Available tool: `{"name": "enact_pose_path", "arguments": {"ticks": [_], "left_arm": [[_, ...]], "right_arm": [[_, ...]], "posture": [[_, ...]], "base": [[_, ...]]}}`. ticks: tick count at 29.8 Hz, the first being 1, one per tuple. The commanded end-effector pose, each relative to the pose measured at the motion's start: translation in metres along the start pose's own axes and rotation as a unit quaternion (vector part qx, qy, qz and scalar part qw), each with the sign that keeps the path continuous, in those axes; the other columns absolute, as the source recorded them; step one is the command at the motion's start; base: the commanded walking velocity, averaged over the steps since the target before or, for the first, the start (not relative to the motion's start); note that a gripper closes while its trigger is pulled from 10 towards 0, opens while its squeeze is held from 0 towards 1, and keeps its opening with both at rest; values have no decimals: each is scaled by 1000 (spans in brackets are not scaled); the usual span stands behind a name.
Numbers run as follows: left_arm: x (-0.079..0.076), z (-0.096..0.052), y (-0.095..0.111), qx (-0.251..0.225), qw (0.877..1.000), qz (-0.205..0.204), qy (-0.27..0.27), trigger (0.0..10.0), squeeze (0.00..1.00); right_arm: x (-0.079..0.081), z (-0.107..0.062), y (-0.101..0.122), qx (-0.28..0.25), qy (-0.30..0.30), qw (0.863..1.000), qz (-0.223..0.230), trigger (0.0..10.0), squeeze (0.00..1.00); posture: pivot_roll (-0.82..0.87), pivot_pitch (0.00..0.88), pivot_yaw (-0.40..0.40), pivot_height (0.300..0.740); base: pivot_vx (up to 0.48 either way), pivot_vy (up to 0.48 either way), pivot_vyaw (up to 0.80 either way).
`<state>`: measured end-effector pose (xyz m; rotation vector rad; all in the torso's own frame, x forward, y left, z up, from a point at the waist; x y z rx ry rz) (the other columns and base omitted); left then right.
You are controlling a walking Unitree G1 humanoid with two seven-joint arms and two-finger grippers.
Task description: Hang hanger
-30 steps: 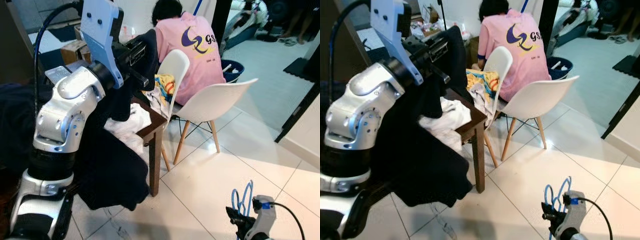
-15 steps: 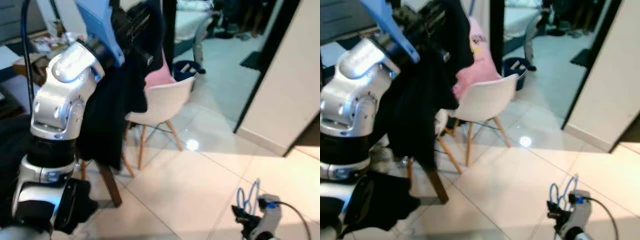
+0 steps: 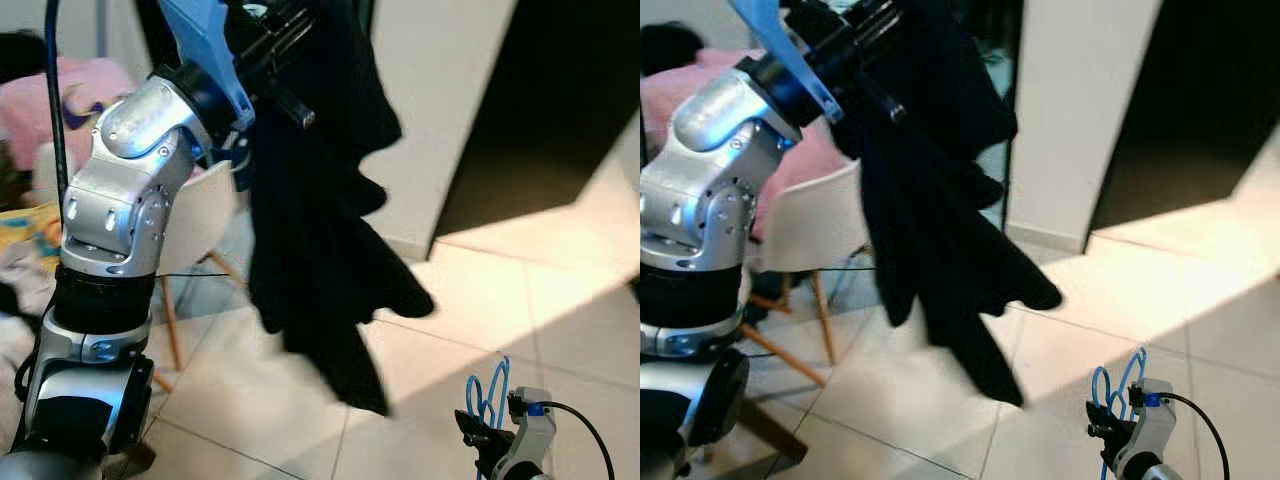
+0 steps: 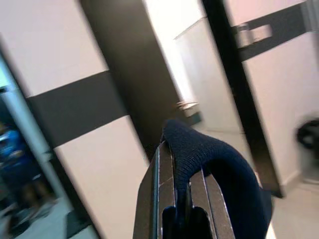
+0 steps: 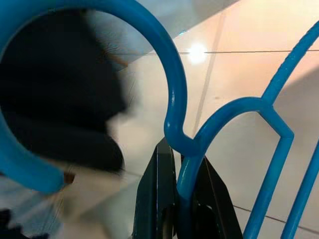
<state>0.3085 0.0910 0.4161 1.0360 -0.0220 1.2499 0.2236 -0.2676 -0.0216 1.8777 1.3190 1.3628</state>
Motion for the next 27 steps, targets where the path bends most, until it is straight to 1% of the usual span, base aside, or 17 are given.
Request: {"name": "enact_pose_path", "arguments": {"ticks": [1, 3, 6, 7, 8, 9, 10, 12, 13, 14, 16, 18, 20, 21, 23, 25, 27], "left_arm": [[3, -4, 0, 3, 1000, 9, 3, 10000, 0], [0, -5, -5, 12, 1000, 6, -2, 10000, 0], [-17, -10, -29, 52, 998, -2, -35, 10000, 0], [-17, -10, -29, 52, 998, -2, -35, 10000, 0], [-24, -11, -38, 66, 997, -4, -47, 10000, 0], [-24, -11, -38, 66, 997, -4, -47, 10000, 0], [-30, -13, -46, 79, 995, -12, -56, 10000, 0], [-40, -19, -65, 113, 991, -18, -72, 10000, 0], [-40, -19, -65, 113, 991, -18, -72, 10000, 0], [-47, -25, -78, 144, 986, -14, -89, 10000, 0], [-49, -27, -82, 153, 984, -14, -95, 10000, 0], [-56, -32, -94, 182, 977, -17, -108, 10000, 0], [-56, -32, -94, 182, 977, -17, -108, 10000, 0], [-60, -35, -100, 196, 974, -19, -115, 10000, 0], [-63, -39, -106, 206, 971, -26, -118, 10000, 0], [-72, -44, -114, 217, 967, -32, -129, 10000, 0], [-79, -48, -122, 225, 964, -30, -139, 10000, 0]], "right_arm": [[2, 0, -3, -2, -1, 1000, 9, 10000, 0], [1, 0, -3, -3, -1, 1000, 8, 10000, 0], [1, 0, -3, -1, -4, 1000, 6, 10000, 0], [1, 0, -3, -1, -4, 1000, 6, 10000, 0], [1, 0, -3, 1, -4, 1000, 4, 10000, 0], [1, 0, -3, 1, -4, 1000, 4, 10000, 0], [1, -1, -4, 7, -3, 1000, 0, 10000, 0], [1, -1, -5, 14, -2, 1000, -7, 10000, 0], [1, -1, -5, 14, -2, 1000, -7, 10000, 0], [1, -1, -6, 15, -1, 1000, -10, 10000, 0], [1, -1, -5, 15, 0, 1000, -10, 10000, 0], [1, -2, -5, 16, 4, 1000, -15, 10000, 0], [1, -2, -5, 16, 4, 1000, -15, 10000, 0], [2, -2, -5, 15, 7, 1000, -20, 10000, 0], [3, -2, 0, 8, 13, 1000, -26, 10000, 0], [5, -1, 19, -18, 21, 999, -39, 10000, 0], [13, -1, 44, -38, 50, 996, -69, 10000, 0]], "posture": [[65, 85, 12, 740], [62, 86, 13, 740], [53, 89, 13, 740], [53, 89, 13, 740], [48, 91, 14, 740], [48, 91, 14, 740], [45, 92, 13, 740], [40, 93, 13, 740], [40, 93, 13, 740], [35, 94, 15, 740], [31, 93, 17, 740], [27, 94, 22, 740], [27, 94, 22, 740], [26, 94, 23, 740], [21, 97, 27, 740], [7, 98, 26, 740], [-6, 98, 23, 740]], "base": [[0, 0, 0], [0, 0, 0], [0, 0, 0], [0, 0, 0], [0, 0, 0], [0, 0, 0], [0, 0, 0], [0, 0, -800], [0, 0, -800], [0, 0, -800], [0, 0, -800], [0, 0, -800], [0, 0, -800], [0, 0, -800], [0, 0, -800], [0, 0, -800], [0, 0, -800]]}}
Point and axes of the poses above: a point about 5 cm out from each wrist's last joint towards the gripper, its own z axis pointing out of the wrist towards the gripper, its own y axis along the axis of the wrist's last joint, x = y × z, the point moved 2 cm from there along z, pointing out of the wrist towards the gripper, and after that the axes turned 9 degrees about z, right-handed, at the moved point
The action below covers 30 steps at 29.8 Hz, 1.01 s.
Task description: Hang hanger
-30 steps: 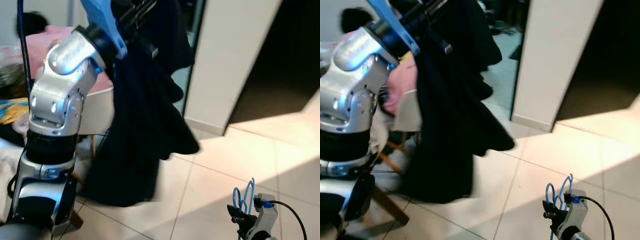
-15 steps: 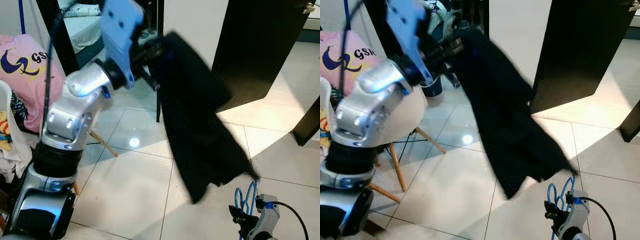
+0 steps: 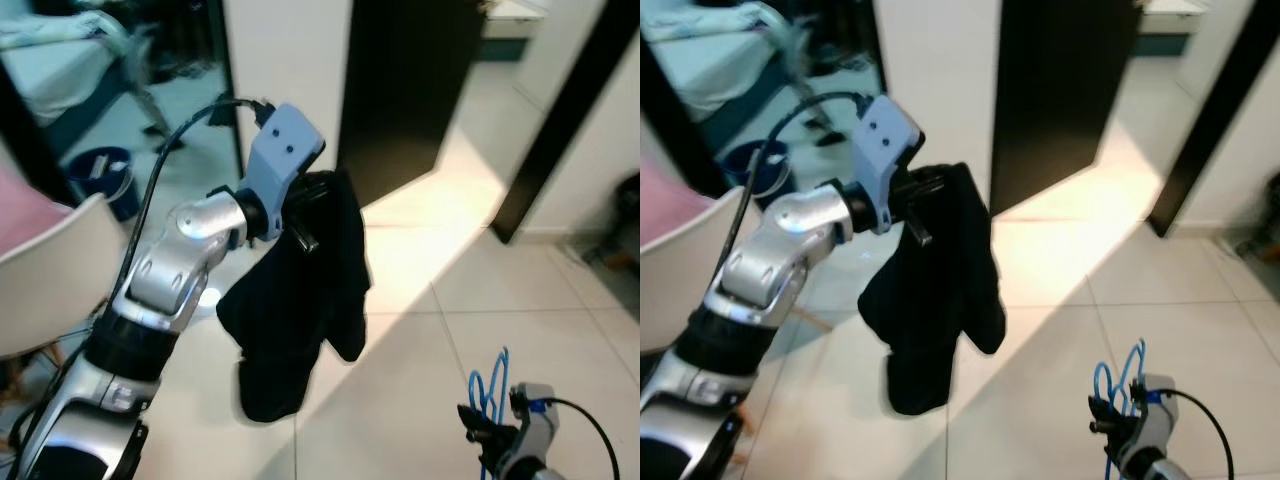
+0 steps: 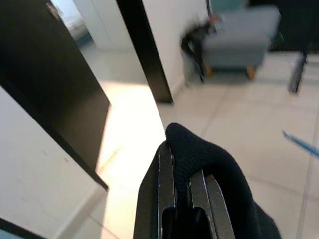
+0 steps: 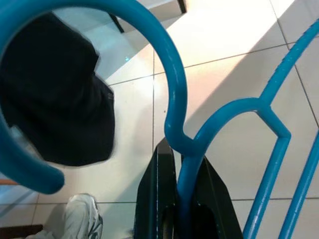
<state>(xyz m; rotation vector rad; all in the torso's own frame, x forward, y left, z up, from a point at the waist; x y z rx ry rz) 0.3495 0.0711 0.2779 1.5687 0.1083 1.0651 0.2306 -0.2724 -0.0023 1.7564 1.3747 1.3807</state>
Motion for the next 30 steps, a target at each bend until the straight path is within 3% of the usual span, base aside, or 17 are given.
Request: {"name": "enact_pose_path", "arguments": {"ticks": [1, 3, 4, 6, 8, 9, 10, 11, 13, 15, 16, 18, 20, 22, 26, 30], "left_arm": [[-5, 1, -5, 4, 1000, 12, -10, 10000, 0], [-6, 2, -12, 16, 1000, 22, -8, 10000, 0], [-6, 2, -12, 16, 1000, 22, -8, 10000, 0], [3, 2, -22, 40, 999, 33, 10, 10000, 0], [3, 2, -22, 40, 999, 33, 10, 10000, 0], [11, 0, -28, 56, 997, 50, 22, 10000, 0], [11, 0, -28, 56, 997, 50, 22, 10000, 0], [17, -1, -28, 62, 995, 68, 28, 10000, 0], [20, -2, -29, 66, 994, 81, 32, 10000, 0], [30, -3, -26, 71, 990, 117, 40, 10000, 0], [30, -3, -26, 71, 990, 117, 40, 10000, 0], [39, -2, -21, 70, 983, 161, 46, 10000, 0], [46, -1, -15, 63, 981, 178, 53, 10000, 0], [46, -1, -15, 63, 981, 178, 53, 10000, 0], [55, 1, -2, 44, 977, 201, 59, 10000, 0], [58, 2, 8, 24, 978, 200, 59, 10000, 0]], "right_arm": [[6, 2, 24, -22, 28, 999, -26, 10000, 0], [19, 2, 49, -37, 71, 995, -61, 10000, 0], [19, 2, 49, -37, 71, 995, -61, 10000, 0], [42, -2, 84, -55, 141, 984, -98, 10000, 0], [42, -2, 84, -55, 141, 984, -98, 10000, 0], [59, -9, 106, -57, 196, 970, -132, 10000, 0], [59, -9, 106, -57, 196, 970, -132, 10000, 0], [68, -17, 119, -59, 229, 960, -149, 10000, 0], [74, -23, 128, -58, 252, 953, -160, 10000, 0], [85, -41, 146, -51, 296, 932, -203, 10000, 0], [85, -41, 146, -51, 296, 932, -203, 10000, 0], [91, -57, 165, -57, 322, 918, -226, 10000, 0], [95, -70, 183, -75, 337, 910, -230, 10000, 0], [95, -70, 183, -75, 337, 910, -230, 10000, 0], [101, -89, 200, -89, 355, 901, -234, 10000, 0], [108, -93, 197, -56, 368, 896, -241, 10000, 0]], "posture": [[-6, 98, 23, 740], [-16, 98, 24, 740], [-16, 98, 24, 740], [-26, 96, 24, 740], [-26, 96, 24, 740], [-28, 94, 22, 740], [-28, 94, 22, 740], [-28, 93, 21, 740], [-29, 92, 22, 740], [-36, 90, 22, 740], [-36, 90, 22, 740], [-38, 88, 22, 740], [-40, 87, 23, 740], [-40, 87, 23, 740], [-51, 87, 30, 740], [-56, 88, 32, 740]], "base": [[0, 0, -800], [0, 0, -800], [0, 0, -800], [0, 0, -800], [0, 0, -800], [0, 0, -800], [0, 0, -800], [0, 0, -800], [0, 0, -800], [0, 0, -800], [0, 0, -800], [0, 0, -800], [0, 0, -800], [0, 0, -800], [0, 0, -800], [0, 0, -400]]}}
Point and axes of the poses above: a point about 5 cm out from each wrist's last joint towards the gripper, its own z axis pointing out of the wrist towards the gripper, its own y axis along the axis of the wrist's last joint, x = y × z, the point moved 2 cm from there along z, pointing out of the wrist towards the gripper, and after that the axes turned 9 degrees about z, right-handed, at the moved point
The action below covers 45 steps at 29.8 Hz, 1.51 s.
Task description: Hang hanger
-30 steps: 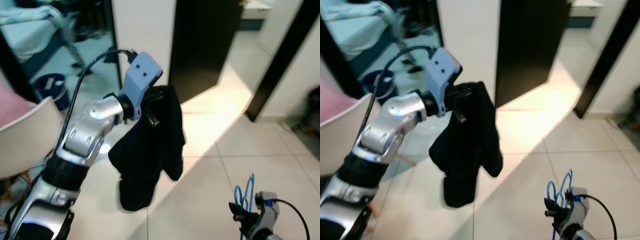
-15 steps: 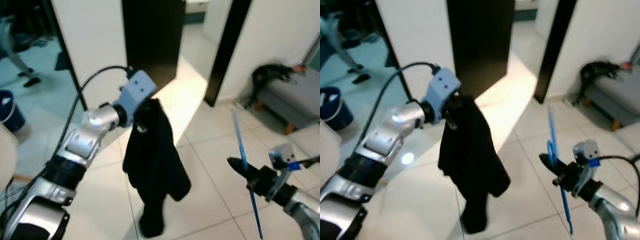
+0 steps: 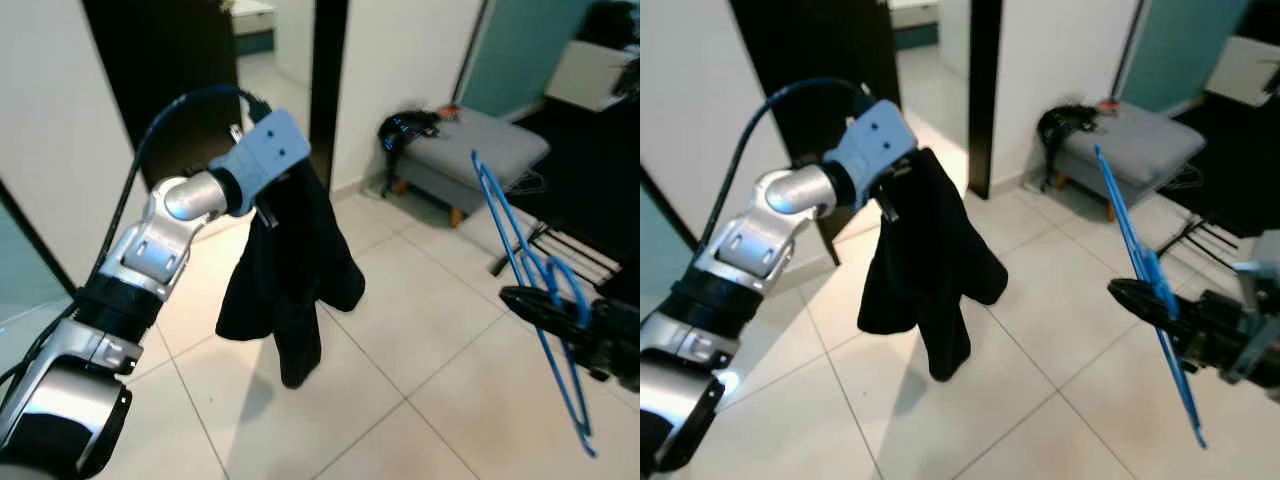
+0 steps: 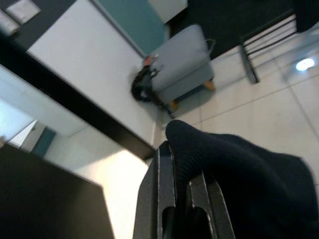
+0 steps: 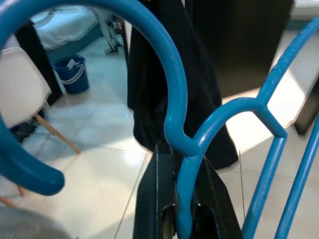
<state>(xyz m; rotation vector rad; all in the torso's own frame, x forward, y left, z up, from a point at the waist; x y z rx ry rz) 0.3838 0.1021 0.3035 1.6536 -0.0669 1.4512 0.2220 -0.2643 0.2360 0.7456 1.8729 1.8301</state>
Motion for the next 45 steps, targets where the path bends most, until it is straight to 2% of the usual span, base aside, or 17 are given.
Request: {"name": "enact_pose_path", "arguments": {"ticks": [1, 3, 7, 9, 11, 13, 18, 20, 22, 31, 35, 39, 41, 44, 45], "left_arm": [[12, 0, 12, -27, 999, 13, 11, 10000, 0], [12, 1, 15, -33, 999, 18, 7, 10000, 0], [12, 3, 15, -30, 999, 21, 2, 10000, 0], [12, 4, 15, -30, 999, 22, 1, 10000, 0], [10, 5, 22, -42, 999, 21, -1, 10000, 0], [9, 7, 29, -58, 998, 21, -5, 10000, 0], [7, 8, 36, -75, 997, 23, -9, 10000, 0], [2, 10, 50, -109, 994, 20, -16, 10000, 0], [1, 11, 55, -119, 992, 21, -20, 10000, 0], [-2, 13, 58, -122, 992, 23, -25, 10000, 0], [-2, 13, 58, -120, 992, 20, -24, 10000, 0], [-2, 13, 60, -119, 993, 7, -23, 10000, 0], [-3, 13, 60, -120, 992, 5, -24, 10000, 0], [-1, 12, 64, -124, 992, -5, -25, 10000, 0], [-1, 12, 64, -124, 992, -5, -25, 10000, 0]], "right_arm": [[7, 3, 2, 11, 21, 1000, -3, 10000, 0], [22, 11, -3, 44, 66, 997, -2, 10000, 0], [47, 21, -3, 77, 146, 986, 6, 10000, 0], [51, 22, -3, 83, 159, 984, 7, 10000, 0], [60, 25, -6, 108, 194, 975, 11, 10000, 0], [62, 28, -8, 122, 204, 971, 16, 10000, 0], [60, 32, -12, 129, 197, 972, 25, 10000, 0], [60, 42, -18, 132, 200, 970, 47, 10000, 0], [64, 47, -18, 129, 214, 967, 55, 10000, 0], [81, 57, -9, 103, 272, 954, 70, 10000, 0], [78, 59, -12, 109, 260, 957, 64, 10000, 0], [62, 72, -13, 84, 194, 976, 48, 10000, 0], [60, 74, -13, 82, 185, 978, 48, 10000, 0], [46, 85, -13, 67, 125, 989, 43, 10000, 0], [46, 85, -13, 67, 125, 989, 43, 10000, 0]], "posture": [[-56, 88, 34, 740], [-52, 86, 36, 740], [-53, 83, 37, 740], [-53, 83, 37, 740], [-57, 84, 37, 740], [-56, 81, 32, 740], [-56, 81, 31, 740], [-51, 78, 22, 740], [-47, 76, 20, 740], [-45, 74, 19, 740], [-46, 74, 16, 740], [-46, 77, 17, 740], [-46, 77, 17, 740], [-44, 77, 19, 740], [-44, 77, 19, 740]], "base": [[0, 0, 0], [0, 0, 0], [0, 0, 0], [0, 0, 0], [0, 0, 0], [0, 0, 0], [0, 0, 0], [0, 0, 0], [0, 0, 0], [0, 0, 0], [0, 0, 0], [0, 0, 0], [0, 0, 0], [0, 0, 0], [0, 0, 0]]}}
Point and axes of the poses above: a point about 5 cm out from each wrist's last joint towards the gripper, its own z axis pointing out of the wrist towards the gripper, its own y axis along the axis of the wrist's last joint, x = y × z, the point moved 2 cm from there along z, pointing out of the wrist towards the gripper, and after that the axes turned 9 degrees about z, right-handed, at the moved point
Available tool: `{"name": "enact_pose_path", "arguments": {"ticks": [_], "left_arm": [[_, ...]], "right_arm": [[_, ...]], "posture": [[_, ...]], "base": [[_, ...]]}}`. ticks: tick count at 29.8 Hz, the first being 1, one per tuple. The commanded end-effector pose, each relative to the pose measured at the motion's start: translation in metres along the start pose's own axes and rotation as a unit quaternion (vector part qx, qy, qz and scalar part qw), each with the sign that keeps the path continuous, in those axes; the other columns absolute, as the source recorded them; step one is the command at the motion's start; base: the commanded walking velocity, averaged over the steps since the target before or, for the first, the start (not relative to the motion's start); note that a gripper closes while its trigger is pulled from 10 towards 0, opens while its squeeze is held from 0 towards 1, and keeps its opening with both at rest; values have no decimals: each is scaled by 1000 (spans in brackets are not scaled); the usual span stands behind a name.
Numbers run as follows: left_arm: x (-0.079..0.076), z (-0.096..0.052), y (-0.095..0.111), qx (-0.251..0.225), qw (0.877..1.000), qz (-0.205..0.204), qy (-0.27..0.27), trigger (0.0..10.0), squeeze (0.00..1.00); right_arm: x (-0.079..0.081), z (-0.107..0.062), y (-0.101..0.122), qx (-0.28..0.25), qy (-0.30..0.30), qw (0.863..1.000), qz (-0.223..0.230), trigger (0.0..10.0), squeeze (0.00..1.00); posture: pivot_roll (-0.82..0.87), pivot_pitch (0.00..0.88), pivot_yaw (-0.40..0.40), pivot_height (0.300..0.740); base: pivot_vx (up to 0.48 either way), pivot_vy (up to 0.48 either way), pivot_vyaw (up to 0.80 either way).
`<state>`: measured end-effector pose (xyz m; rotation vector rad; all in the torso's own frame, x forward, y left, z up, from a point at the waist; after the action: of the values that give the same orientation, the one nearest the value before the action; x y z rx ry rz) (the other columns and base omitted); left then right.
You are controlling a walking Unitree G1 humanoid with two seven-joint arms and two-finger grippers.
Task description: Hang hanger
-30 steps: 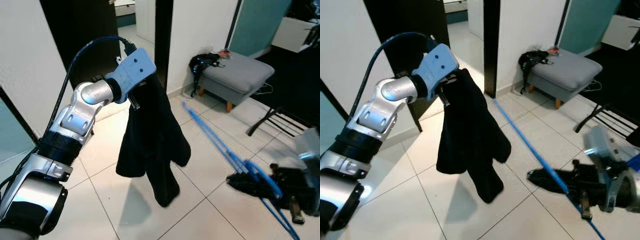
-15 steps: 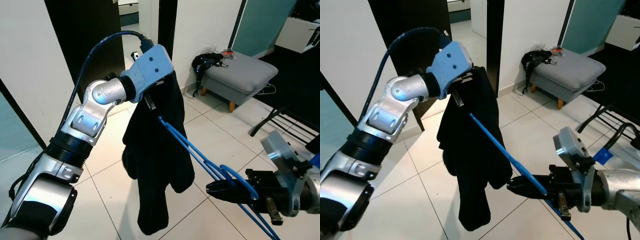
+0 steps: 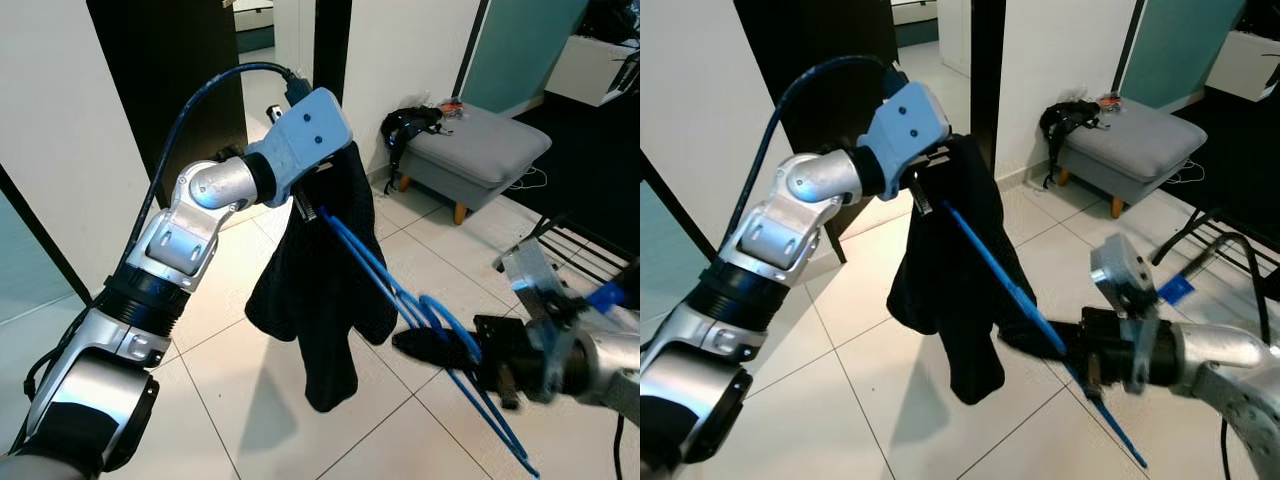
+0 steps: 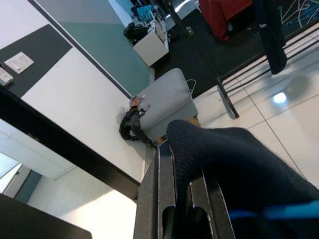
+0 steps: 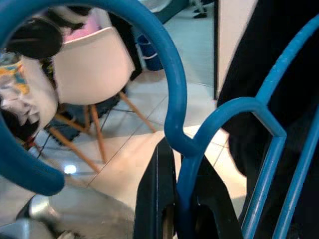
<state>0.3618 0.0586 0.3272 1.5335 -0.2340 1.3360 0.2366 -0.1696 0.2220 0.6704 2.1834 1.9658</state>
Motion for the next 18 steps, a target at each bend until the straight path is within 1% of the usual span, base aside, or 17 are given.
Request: {"name": "enact_pose_path", "arguments": {"ticks": [1, 2, 3, 6, 8, 9, 10, 11, 12, 14, 15, 16, 18], "left_arm": [[8, 0, 13, -24, 1000, -2, 8, 10000, 0], [8, 0, 13, -24, 1000, -2, 8, 10000, 0], [9, 0, 14, -25, 1000, -8, 9, 10000, 0], [8, -1, 15, -25, 999, -25, 5, 10000, 0], [7, -1, 14, -23, 999, -29, 3, 10000, 0], [5, -1, 13, -19, 999, -38, 2, 10000, 0], [1, 0, 12, -18, 998, -60, 3, 10000, 0], [-4, 1, 12, -23, 996, -90, 3, 10000, 0], [-4, 1, 12, -23, 996, -90, 3, 10000, 0], [-16, 2, 20, -50, 987, -153, -10, 10000, 0], [-25, 2, 27, -74, 979, -187, -34, 10000, 0], [-25, 2, 27, -74, 979, -187, -34, 10000, 0], [-41, -3, 41, -121, 965, -215, -87, 10000, 0]], "right_arm": [[-6, 4, 2, -5, -30, 1000, -4, 10000, 0], [-6, 4, 2, -5, -30, 1000, -4, 10000, 0], [-11, 7, 4, -11, -56, 998, -3, 10000, 0], [-18, 8, 9, -29, -84, 996, -2, 10000, 0], [-20, 8, 11, -36, -92, 995, -2, 10000, 0], [-20, 9, 14, -46, -95, 994, -3, 10000, 0], [-20, 11, 19, -64, -98, 993, -3, 10000, 0], [-21, 12, 24, -80, -102, 992, -4, 10000, 0], [-21, 12, 24, -80, -102, 992, -4, 10000, 0], [-25, 15, 32, -111, -121, 987, 0, 10000, 0], [-30, 16, 36, -128, -140, 982, 4, 10000, 0], [-30, 16, 36, -128, -140, 982, 4, 10000, 0], [-40, 18, 45, -174, -172, 969, 24, 10000, 0]], "posture": [[-45, 77, 18, 740], [-45, 77, 18, 740], [-45, 78, 19, 740], [-47, 78, 17, 740], [-47, 78, 17, 740], [-47, 78, 17, 740], [-46, 77, 16, 740], [-46, 77, 16, 740], [-46, 77, 16, 740], [-49, 77, 16, 740], [-47, 75, 15, 740], [-47, 75, 15, 740], [-45, 75, 12, 740]], "base": [[0, 0, 0], [0, 0, 0], [0, 0, 0], [0, 0, 0], [0, 0, 0], [0, 0, 0], [0, 0, 0], [0, 0, 0], [0, 0, 0], [0, 0, 0], [0, 0, 0], [0, 0, 0], [0, 0, 0]]}}
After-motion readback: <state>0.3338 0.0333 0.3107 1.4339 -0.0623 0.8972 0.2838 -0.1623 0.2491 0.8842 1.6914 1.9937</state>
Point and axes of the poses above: a point about 5 cm out from each wrist's last joint towards the gripper, its own z axis pointing out of the wrist towards the gripper, its own y axis along the axis of the wrist's last joint, x = y × z, the point moved 2 cm from there along z, pointing out of the wrist towards the gripper, and after that the axes turned 9 degrees about z, right-handed, at the moved point
